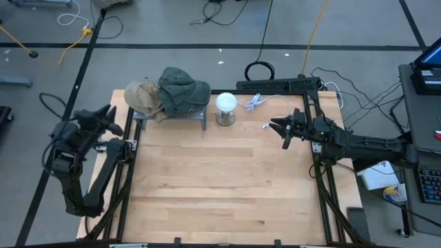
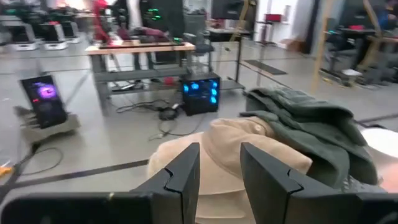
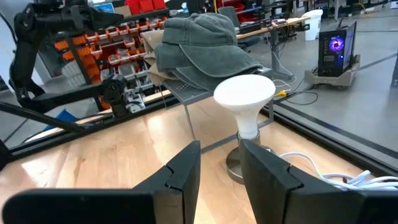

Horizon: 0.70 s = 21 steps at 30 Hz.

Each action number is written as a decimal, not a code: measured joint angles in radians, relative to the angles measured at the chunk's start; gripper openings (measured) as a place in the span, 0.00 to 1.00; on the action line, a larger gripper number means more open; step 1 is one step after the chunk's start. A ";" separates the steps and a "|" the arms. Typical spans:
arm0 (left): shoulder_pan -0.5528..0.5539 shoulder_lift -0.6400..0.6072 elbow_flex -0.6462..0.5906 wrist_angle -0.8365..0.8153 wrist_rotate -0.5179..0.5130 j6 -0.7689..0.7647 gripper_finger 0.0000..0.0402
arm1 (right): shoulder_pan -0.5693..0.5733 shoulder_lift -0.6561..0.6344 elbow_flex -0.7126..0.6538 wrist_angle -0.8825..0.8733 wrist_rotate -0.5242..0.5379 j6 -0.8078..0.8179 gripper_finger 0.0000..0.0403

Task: Pick & Place hat
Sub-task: Adjust the stacked brown caps on the shelf

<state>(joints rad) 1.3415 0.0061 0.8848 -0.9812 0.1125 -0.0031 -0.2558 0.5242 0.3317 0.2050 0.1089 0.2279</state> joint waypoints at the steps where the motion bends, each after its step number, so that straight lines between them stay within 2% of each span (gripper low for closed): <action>1: 0.001 0.000 -0.014 0.009 0.021 0.011 0.30 | 0.000 0.004 0.000 0.001 0.000 -0.001 0.26; 4: 0.009 0.000 -0.073 0.061 0.076 0.024 0.30 | 0.000 0.005 0.000 0.002 -0.005 0.000 0.26; 8: 0.008 0.000 -0.169 0.186 0.086 0.023 0.30 | 0.000 0.005 0.000 0.000 -0.001 -0.002 0.26; 14: 0.008 0.000 -0.310 0.354 -0.027 -0.047 0.30 | 0.000 0.005 0.000 0.000 0.000 -0.004 0.26; 21: 0.008 0.000 -0.488 0.602 -0.030 -0.094 0.30 | 0.000 0.005 0.000 0.000 0.000 -0.005 0.26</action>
<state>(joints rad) 1.3499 0.0059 0.3971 -0.3796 0.0821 -0.0967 -0.2558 0.5289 0.3317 0.2054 0.1085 0.2234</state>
